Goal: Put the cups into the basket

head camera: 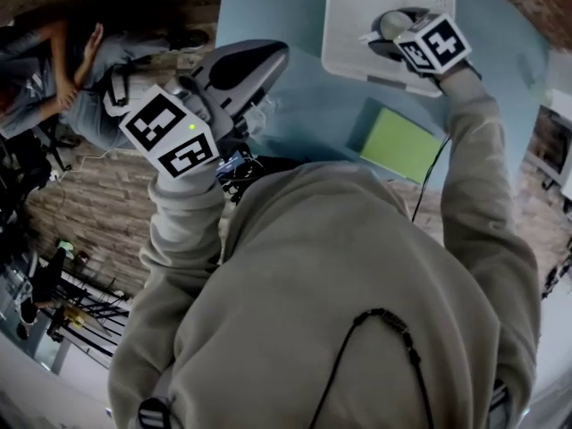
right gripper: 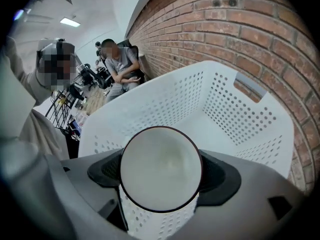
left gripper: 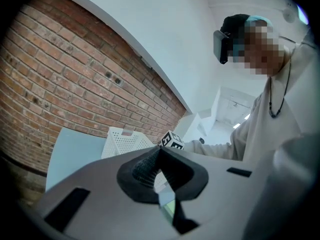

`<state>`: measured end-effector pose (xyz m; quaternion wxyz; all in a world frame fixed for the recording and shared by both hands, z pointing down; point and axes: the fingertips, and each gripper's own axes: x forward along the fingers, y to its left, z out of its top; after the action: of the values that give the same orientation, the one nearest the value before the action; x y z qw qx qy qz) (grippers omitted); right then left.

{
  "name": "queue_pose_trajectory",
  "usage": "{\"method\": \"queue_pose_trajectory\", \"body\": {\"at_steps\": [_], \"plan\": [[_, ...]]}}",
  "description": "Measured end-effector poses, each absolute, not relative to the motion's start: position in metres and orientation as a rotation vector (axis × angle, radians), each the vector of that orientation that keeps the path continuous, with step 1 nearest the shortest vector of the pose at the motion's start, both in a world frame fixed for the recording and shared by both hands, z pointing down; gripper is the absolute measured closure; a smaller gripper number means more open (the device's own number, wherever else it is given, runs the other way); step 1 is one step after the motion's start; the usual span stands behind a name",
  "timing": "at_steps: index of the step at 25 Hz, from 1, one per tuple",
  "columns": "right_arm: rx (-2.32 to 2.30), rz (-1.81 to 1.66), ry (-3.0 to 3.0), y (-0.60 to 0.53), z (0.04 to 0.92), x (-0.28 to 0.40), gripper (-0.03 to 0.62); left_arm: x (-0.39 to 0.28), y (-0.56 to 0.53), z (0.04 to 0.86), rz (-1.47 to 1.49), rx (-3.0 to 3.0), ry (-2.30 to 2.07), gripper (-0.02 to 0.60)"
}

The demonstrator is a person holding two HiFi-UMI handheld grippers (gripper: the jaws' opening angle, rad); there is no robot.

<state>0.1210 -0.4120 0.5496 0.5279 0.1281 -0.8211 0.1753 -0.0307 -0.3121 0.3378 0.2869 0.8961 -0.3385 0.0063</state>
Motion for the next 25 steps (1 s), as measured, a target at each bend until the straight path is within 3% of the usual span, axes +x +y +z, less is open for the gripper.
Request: {"method": "queue_pose_trajectory", "body": {"at_steps": [12, 25], "plan": [[0.268, 0.425, -1.866, -0.423, 0.652, 0.116, 0.163, -0.048, -0.305, 0.351, 0.030, 2.320, -1.021, 0.583], [0.312, 0.400, -1.908, -0.431, 0.673, 0.110, 0.161, -0.055, -0.300, 0.355, 0.011, 2.276, -1.068, 0.583]]}}
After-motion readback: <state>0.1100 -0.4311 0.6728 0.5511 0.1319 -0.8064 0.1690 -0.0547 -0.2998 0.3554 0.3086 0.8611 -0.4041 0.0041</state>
